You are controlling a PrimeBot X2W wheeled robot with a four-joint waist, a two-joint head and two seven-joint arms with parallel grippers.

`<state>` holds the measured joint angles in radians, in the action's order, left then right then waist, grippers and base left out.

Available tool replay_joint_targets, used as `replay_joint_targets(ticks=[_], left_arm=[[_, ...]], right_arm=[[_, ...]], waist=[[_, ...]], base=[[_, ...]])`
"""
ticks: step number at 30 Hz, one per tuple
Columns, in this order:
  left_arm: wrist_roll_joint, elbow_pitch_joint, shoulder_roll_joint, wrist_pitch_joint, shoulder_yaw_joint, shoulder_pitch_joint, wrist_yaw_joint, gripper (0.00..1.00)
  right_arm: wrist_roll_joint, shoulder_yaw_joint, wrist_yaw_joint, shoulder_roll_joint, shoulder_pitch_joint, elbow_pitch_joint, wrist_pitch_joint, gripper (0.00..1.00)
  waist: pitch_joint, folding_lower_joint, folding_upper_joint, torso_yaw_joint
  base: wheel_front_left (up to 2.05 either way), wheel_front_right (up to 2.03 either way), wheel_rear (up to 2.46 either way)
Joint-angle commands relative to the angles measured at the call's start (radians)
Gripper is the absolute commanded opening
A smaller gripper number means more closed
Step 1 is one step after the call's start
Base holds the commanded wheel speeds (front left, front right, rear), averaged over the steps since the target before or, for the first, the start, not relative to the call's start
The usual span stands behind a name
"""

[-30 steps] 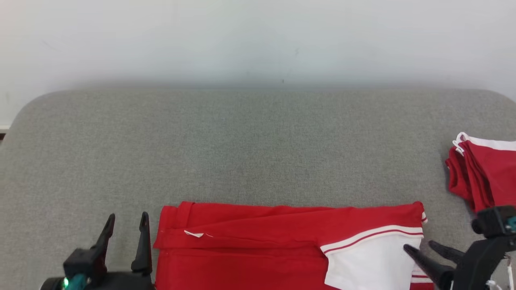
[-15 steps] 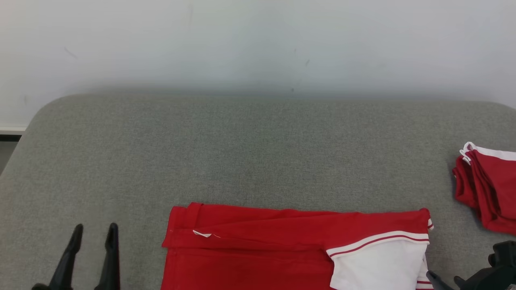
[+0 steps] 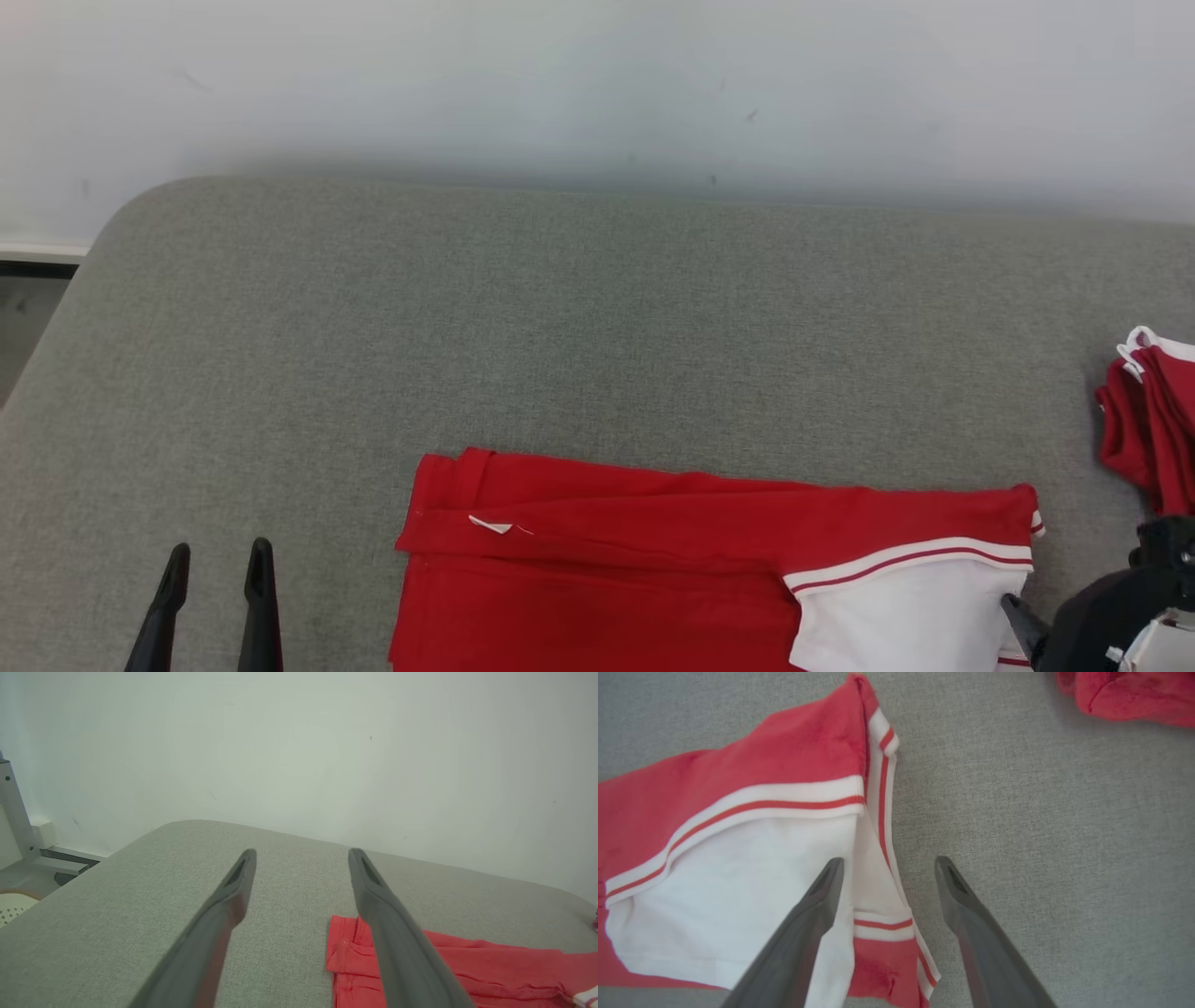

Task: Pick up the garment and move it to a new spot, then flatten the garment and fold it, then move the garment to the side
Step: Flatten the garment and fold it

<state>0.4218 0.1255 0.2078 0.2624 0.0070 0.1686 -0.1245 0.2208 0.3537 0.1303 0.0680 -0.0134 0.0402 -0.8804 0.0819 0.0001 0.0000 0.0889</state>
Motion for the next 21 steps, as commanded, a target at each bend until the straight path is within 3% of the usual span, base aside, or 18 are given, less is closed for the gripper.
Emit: replay_joint_targets(ticks=[1,21], left_arm=[[-0.009,-0.002,-0.004,0.003,0.001,-0.006,-0.005,1.00],[-0.009,-0.021,-0.005,0.003,-0.032,-0.045,-0.006,1.00]], right_arm=[[-0.006,-0.003,0.001,-0.007,0.019,-0.007,-0.004,1.00],[-0.050,-0.005,0.001,-0.019,0.081,-0.154,-0.051,1.00]], waist=[[0.009,-0.0001,0.0000,0.009],[0.052,-0.0001,0.0000,0.039]], base=[[0.00,0.00,0.00],[0.00,0.00,0.00]])
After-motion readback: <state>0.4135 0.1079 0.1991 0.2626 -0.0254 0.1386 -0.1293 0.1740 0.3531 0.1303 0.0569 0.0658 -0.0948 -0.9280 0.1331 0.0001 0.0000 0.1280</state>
